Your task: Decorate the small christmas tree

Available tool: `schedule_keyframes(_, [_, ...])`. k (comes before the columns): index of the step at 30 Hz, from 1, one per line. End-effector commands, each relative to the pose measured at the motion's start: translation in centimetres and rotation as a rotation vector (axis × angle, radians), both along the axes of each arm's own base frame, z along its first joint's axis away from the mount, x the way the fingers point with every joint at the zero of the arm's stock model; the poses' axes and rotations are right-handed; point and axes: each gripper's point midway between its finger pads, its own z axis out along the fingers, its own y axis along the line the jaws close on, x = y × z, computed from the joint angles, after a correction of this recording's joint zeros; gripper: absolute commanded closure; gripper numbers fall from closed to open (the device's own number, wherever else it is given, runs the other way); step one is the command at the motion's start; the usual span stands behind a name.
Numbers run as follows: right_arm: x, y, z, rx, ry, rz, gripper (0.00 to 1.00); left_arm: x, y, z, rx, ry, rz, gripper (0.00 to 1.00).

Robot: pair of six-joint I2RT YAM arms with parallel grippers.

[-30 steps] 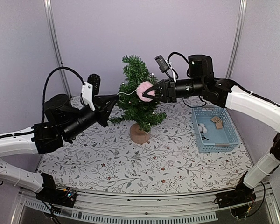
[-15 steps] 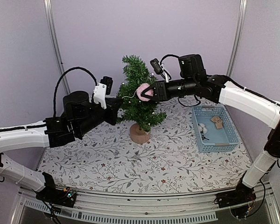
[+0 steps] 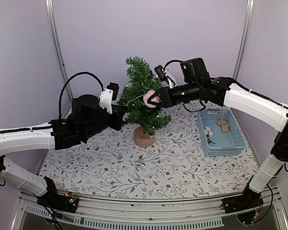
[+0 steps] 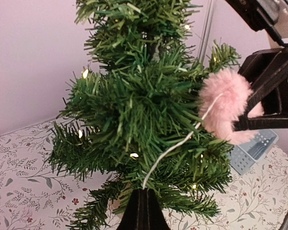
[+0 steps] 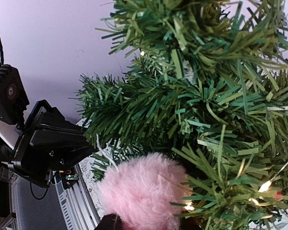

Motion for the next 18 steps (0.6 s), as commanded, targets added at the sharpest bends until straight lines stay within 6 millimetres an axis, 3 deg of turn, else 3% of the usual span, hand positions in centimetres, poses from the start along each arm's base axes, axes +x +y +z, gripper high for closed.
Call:
schedule_keyframes(1, [-0.3, 0.2, -0.2, -0.030, -0.022, 0.002, 1.00, -0.3, -1.0, -1.8, 0.008, 0.046, -0.054, 1.00])
schedule_keyframes(10, [-0.6, 0.0, -1.3, -0.074, -0.026, -0.004, 1.00, -1.3, -4.1, -3.6, 0.043, 0.086, -0.144, 1.00])
schedule_keyframes(18, [-0.3, -0.4, -1.9, -0.094, -0.025, -0.029, 1.00, -1.9, -5.7, -2.9, 0.032, 0.075, -0.194, 1.00])
